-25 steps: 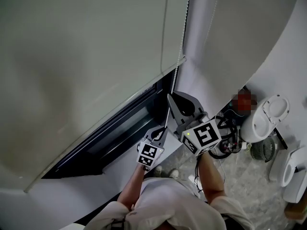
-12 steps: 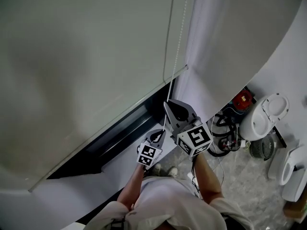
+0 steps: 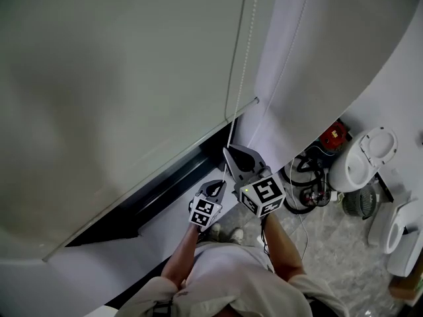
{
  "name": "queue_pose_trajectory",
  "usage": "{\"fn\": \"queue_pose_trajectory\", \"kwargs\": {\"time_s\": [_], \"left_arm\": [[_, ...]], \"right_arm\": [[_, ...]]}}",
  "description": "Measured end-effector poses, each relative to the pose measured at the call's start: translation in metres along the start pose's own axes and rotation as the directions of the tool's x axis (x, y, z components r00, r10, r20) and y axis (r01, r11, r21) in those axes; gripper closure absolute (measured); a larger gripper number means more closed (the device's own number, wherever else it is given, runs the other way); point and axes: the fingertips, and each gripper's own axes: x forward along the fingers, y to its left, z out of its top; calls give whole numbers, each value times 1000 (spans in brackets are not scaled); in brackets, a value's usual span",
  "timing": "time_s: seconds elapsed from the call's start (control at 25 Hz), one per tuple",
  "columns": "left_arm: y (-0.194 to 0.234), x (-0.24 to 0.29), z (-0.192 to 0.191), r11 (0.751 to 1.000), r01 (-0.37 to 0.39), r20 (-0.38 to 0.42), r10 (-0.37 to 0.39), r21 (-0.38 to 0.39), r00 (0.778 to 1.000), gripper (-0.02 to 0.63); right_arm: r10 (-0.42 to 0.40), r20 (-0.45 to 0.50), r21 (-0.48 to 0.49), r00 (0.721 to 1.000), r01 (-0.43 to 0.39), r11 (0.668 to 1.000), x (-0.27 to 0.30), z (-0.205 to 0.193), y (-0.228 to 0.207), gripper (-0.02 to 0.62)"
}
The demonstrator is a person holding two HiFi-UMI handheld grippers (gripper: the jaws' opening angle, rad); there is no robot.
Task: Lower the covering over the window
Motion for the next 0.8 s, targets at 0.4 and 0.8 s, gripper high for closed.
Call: {"fn": "queue_pose_trajectory", "kwargs": {"time_s": [0.4, 0.8], "left_arm": [[-4, 10, -29, 1000, 3, -23, -4, -3, 1000, 592], [-9, -28, 20, 1000, 7, 50, -6, -26, 999, 471]], "right_arm": [[-3, -33, 32, 999, 4, 999, -5, -28, -4, 600], [13, -29, 31, 999, -12, 999, -11, -25, 3, 598]]}}
